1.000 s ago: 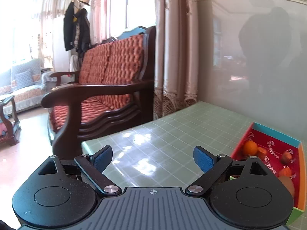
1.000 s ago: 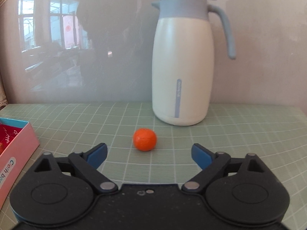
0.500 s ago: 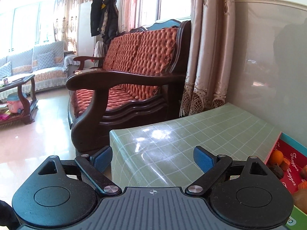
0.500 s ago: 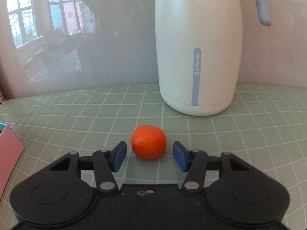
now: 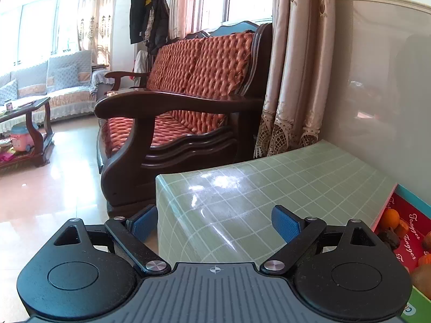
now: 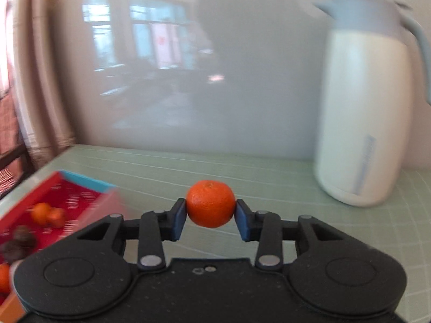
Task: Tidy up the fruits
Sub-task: 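Carry the small mandarin with the right tool into the red box and release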
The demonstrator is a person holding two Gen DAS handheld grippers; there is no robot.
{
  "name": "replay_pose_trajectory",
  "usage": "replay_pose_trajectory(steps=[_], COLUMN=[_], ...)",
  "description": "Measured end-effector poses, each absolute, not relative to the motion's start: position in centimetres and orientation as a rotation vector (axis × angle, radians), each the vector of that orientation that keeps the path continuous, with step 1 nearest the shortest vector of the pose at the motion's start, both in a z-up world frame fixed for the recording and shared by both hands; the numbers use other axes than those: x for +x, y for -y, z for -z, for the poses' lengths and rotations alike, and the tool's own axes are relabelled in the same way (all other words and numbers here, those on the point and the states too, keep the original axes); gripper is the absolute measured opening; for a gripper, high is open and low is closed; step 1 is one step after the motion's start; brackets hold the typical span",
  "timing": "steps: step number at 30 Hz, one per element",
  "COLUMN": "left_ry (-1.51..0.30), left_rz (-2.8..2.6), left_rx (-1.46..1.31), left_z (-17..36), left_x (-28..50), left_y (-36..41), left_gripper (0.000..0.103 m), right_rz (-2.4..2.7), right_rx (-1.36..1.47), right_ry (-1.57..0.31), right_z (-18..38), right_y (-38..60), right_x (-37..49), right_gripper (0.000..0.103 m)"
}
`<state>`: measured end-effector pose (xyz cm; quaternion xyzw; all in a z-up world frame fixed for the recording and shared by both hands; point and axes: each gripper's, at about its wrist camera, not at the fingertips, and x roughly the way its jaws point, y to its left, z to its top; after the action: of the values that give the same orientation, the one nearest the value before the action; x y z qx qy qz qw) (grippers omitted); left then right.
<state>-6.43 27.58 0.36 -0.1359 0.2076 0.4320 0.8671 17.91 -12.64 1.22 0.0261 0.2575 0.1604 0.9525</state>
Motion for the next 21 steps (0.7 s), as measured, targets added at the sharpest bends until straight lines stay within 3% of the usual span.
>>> replay_pose_trajectory(steps=[7,18,21], left_ry=[-0.431,-0.457,-0.464], left_rz=[-0.889,-0.857,-0.824], left_rx=[-0.255,-0.258,-0.252], left_z=[-0.5,-0.2,-0.3], left_x=[-7.1,-7.5,-6.9], left_y=[-27.0,-27.8,-27.1], left_gripper=[0.091,0.091,0.091], right_rz=[-0.59,-0.673,-0.666], right_rx=[-0.035,-0.148,-0.159], right_ry=[-0.507,-0.619,-0.626], right_z=[-2.7,-0.4,-0.4], right_y=[3.7,-3.7,-3.7], right_x=[15.0,13.6,13.1], right_gripper=[0.038,0.041,0.064])
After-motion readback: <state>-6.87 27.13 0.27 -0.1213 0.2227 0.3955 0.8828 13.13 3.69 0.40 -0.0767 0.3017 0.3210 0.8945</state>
